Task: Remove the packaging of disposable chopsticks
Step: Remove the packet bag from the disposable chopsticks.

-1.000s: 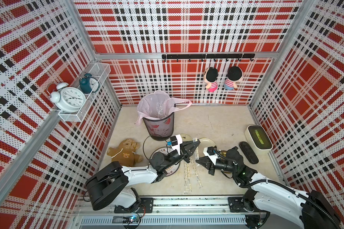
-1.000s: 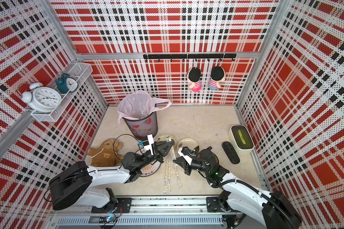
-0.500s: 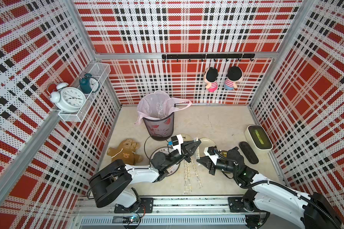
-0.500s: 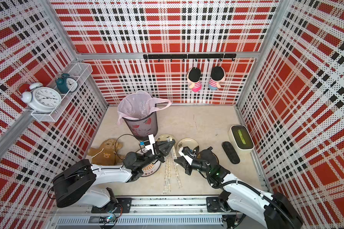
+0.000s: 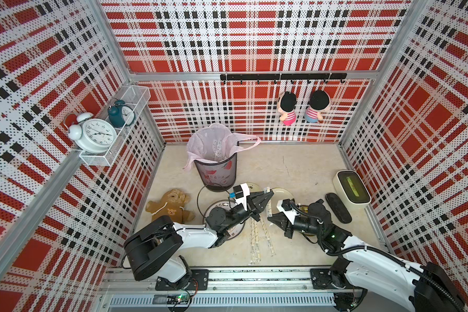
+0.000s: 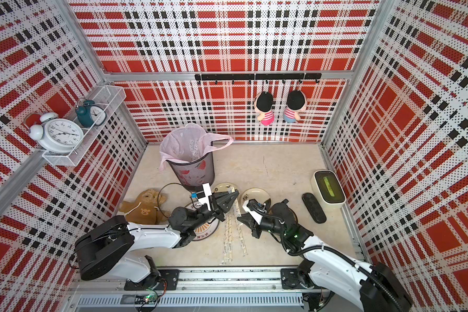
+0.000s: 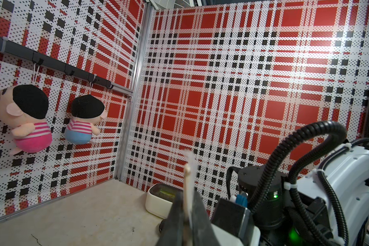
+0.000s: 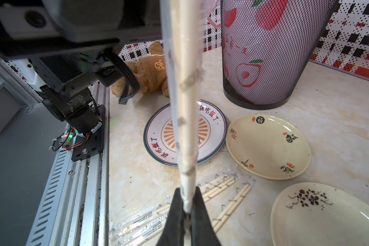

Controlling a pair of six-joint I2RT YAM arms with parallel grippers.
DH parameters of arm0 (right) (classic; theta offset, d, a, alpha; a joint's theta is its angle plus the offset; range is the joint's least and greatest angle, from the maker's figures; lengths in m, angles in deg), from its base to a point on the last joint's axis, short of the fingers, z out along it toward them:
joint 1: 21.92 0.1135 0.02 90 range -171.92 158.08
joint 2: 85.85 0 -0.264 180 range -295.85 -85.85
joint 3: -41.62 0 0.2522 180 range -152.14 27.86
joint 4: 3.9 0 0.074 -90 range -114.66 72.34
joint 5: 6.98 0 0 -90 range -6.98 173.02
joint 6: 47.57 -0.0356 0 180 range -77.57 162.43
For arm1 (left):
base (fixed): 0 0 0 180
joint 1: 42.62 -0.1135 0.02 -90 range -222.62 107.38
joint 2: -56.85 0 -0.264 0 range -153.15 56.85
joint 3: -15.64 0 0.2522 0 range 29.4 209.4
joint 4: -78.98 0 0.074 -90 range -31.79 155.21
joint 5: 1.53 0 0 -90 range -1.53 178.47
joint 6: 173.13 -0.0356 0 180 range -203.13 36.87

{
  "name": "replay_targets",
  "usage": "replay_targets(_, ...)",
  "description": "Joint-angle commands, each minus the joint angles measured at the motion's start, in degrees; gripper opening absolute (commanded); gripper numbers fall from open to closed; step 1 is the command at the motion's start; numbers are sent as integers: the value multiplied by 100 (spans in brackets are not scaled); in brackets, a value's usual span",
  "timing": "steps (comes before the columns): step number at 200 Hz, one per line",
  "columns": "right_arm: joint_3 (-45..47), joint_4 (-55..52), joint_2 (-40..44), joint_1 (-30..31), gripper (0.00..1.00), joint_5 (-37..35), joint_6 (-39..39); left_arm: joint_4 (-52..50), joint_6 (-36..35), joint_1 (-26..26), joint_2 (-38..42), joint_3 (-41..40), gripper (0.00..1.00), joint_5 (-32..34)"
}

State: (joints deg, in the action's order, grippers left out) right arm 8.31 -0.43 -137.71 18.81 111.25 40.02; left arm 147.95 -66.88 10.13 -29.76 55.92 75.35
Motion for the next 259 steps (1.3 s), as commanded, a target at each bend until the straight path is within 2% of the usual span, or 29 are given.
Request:
replay_targets(1,-814,2324,482,-12,0,130,128,-1997,-149,45,-506,-495,11,-489)
replay_targets(18,-829,2300,488,-12,0,113,154,-1946,-149,34,-498,-534,11,-480)
replay_targets(36,-833,2262,452,-13,0,129,146,-1865,-107,26,-481,-572,1,-519)
replay_targets(118,-142,2409,418,-12,0,-135,9,-1692,-17,16,-169,-460,11,-811)
replay_targets(164,399,2477,537,-12,0,-361,-66,-1709,-8,33,24,-218,23,-1006)
replay_targets(190,556,2504,523,-12,0,-379,-97,-1718,-24,75,204,-95,39,-1054)
replay_targets(227,689,2433,579,-12,0,-410,-109,-2082,-307,138,751,80,64,-655)
replay_targets(259,703,2358,549,-12,0,-261,-137,-2288,-545,156,1086,291,71,-211)
